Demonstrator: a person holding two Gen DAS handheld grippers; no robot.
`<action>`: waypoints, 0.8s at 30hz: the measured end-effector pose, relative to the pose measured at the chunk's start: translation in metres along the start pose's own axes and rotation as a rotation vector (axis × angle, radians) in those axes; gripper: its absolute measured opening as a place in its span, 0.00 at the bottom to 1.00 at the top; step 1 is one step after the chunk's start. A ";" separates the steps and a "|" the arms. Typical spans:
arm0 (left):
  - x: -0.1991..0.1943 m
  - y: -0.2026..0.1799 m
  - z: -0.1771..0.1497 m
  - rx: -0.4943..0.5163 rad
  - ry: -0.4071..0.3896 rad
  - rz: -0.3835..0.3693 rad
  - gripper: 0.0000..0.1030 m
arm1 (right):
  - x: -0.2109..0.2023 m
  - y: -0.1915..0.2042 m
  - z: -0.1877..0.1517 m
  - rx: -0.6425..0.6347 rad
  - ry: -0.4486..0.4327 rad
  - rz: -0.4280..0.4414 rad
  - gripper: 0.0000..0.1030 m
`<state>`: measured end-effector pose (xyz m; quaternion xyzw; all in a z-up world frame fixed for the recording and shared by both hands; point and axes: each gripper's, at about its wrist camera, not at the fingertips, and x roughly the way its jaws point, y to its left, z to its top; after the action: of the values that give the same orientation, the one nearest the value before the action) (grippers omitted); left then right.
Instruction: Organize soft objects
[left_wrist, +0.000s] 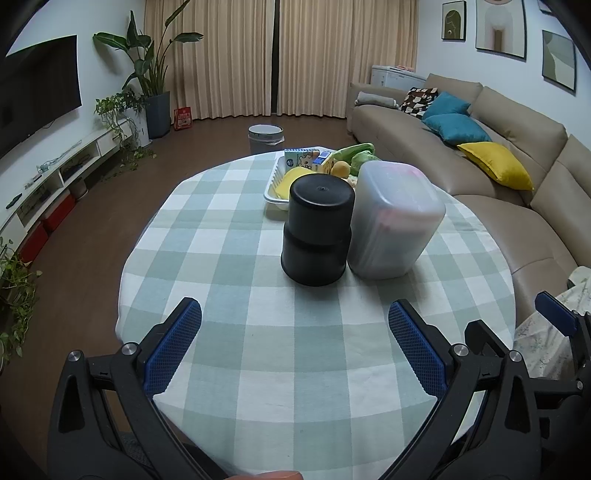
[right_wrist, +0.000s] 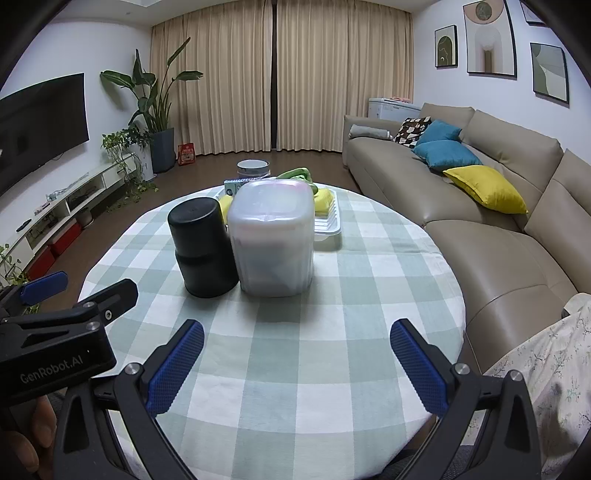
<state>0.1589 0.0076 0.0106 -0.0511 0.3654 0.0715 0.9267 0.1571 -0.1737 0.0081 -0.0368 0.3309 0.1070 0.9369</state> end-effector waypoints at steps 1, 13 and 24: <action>0.000 0.000 0.000 -0.001 -0.001 -0.001 1.00 | 0.000 0.000 0.000 -0.001 0.000 0.000 1.00; -0.001 -0.001 0.000 0.001 -0.002 0.001 1.00 | -0.001 0.000 0.000 -0.002 0.000 -0.001 1.00; 0.001 0.000 -0.005 0.002 -0.009 0.014 1.00 | -0.001 0.000 0.001 -0.002 0.002 -0.004 1.00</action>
<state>0.1562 0.0070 0.0064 -0.0474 0.3614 0.0780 0.9279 0.1568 -0.1742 0.0092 -0.0383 0.3315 0.1053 0.9368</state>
